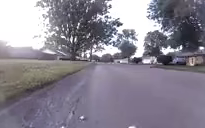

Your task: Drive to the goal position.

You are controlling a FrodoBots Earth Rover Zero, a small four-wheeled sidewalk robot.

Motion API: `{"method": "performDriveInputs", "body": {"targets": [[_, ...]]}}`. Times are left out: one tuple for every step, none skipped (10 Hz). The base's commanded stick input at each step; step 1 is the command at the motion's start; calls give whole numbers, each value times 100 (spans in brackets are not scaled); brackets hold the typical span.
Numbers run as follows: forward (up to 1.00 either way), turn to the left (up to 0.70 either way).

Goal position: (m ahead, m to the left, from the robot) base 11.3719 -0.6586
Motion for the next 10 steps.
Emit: {"method": "performDriveInputs", "body": {"targets": [[100,2],[100,3],[100,2],[100,0],[100,0],[100,0],[100,0],[100,0],[100,0],[100,-12]]}}
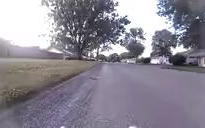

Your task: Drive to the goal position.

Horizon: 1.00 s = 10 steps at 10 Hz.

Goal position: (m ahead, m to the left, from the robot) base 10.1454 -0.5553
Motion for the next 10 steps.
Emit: {"method": "performDriveInputs", "body": {"targets": [[100,-38],[100,-38],[100,-18],[100,-4],[100,0],[100,-5],[100,-29],[100,-3],[100,0],[100,0]]}}
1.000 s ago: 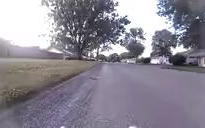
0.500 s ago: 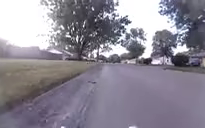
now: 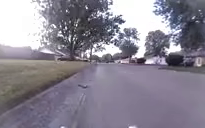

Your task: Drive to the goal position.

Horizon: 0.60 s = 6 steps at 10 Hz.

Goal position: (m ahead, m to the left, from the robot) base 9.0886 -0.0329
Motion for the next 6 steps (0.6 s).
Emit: {"method": "performDriveInputs", "body": {"targets": [[100,0],[100,0],[100,0],[100,0],[100,0],[100,0]]}}
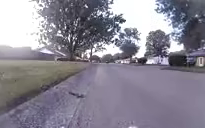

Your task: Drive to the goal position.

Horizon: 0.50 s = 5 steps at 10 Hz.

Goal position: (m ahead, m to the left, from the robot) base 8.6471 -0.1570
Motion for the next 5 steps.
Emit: {"method": "performDriveInputs", "body": {"targets": [[100,0],[100,0],[100,0],[100,0],[100,2]]}}
